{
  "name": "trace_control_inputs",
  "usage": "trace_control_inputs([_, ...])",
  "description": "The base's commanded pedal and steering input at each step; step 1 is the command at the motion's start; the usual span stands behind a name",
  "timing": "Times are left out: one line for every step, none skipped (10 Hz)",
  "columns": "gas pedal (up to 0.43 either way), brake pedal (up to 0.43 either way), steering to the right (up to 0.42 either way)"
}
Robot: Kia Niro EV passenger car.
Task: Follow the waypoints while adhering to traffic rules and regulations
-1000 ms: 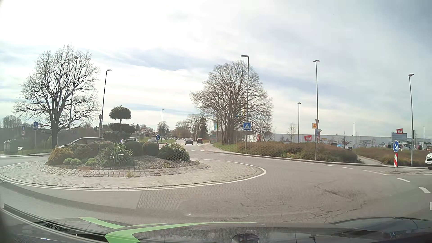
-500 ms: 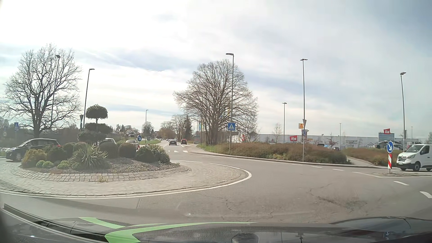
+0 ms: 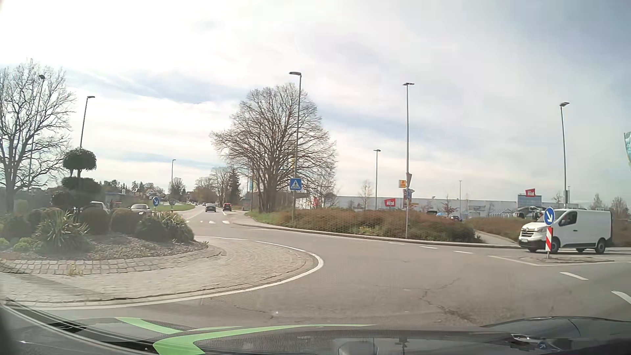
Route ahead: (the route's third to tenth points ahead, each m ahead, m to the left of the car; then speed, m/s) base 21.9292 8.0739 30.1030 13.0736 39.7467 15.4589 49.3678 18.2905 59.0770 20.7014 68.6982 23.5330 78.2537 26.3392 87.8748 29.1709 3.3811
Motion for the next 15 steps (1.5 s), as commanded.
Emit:
trace_control_inputs([0.37, 0.0, 0.321])
trace_control_inputs([0.358, 0.0, 0.32])
trace_control_inputs([0.358, 0.0, 0.318])
trace_control_inputs([0.339, 0.0, 0.308])
trace_control_inputs([0.311, 0.0, 0.289])
trace_control_inputs([0.287, 0.0, 0.252])
trace_control_inputs([0.28, 0.0, 0.208])
trace_control_inputs([0.28, 0.0, 0.16])
trace_control_inputs([0.26, 0.0, 0.09])
trace_control_inputs([0.248, 0.0, 0.027])
trace_control_inputs([0.228, 0.0, -0.024])
trace_control_inputs([0.22, 0.0, -0.071])
trace_control_inputs([0.177, 0.0, -0.109])
trace_control_inputs([0.177, 0.0, -0.139])
trace_control_inputs([0.177, 0.0, -0.176])
